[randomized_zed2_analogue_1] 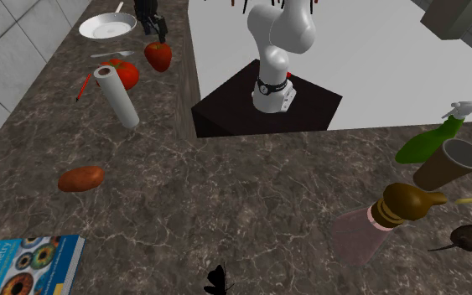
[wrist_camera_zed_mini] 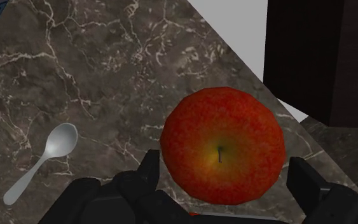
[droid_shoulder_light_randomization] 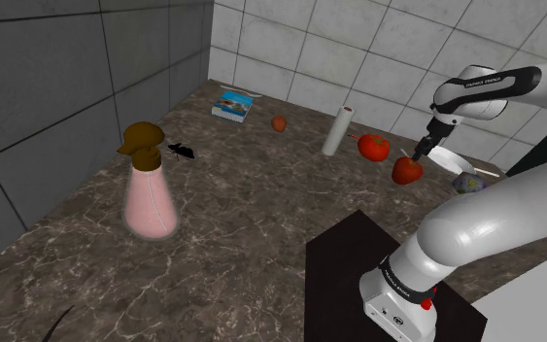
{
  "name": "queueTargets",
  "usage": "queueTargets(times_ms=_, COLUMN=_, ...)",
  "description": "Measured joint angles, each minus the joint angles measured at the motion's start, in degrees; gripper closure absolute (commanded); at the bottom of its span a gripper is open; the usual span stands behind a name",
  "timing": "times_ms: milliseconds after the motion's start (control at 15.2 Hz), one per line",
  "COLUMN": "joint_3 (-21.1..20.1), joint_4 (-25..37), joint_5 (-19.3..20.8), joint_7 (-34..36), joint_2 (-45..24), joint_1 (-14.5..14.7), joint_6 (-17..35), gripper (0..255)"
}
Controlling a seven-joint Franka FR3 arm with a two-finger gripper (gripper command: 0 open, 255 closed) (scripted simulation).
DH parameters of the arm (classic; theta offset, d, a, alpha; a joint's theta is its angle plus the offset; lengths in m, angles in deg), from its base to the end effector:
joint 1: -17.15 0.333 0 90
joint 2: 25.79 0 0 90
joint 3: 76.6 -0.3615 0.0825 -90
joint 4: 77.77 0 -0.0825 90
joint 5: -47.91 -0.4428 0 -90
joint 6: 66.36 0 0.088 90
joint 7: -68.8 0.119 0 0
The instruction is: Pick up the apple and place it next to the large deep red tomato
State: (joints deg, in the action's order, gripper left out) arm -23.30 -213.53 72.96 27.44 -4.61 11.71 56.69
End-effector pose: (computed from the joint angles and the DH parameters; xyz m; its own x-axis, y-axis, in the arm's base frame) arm 0.2392 -0.4497 0.4094 0.9989 -0.0377 -0.0286 -0.0354 -0.9962 0.0795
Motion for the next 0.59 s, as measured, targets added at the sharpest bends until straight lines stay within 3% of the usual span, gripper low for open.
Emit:
queueTargets(times_ms=330, joint_3=-3.57, joint_4=3.96, joint_5=0.20, joint_7=0.66, joint_2=3.38, joint_1=-0.94, joint_6=-7.22, gripper=0)
queueTargets(times_ms=594, joint_3=-4.13, joint_4=4.33, joint_5=0.26, joint_7=0.85, joint_2=3.89, joint_1=-1.10, joint_6=-8.19, gripper=0)
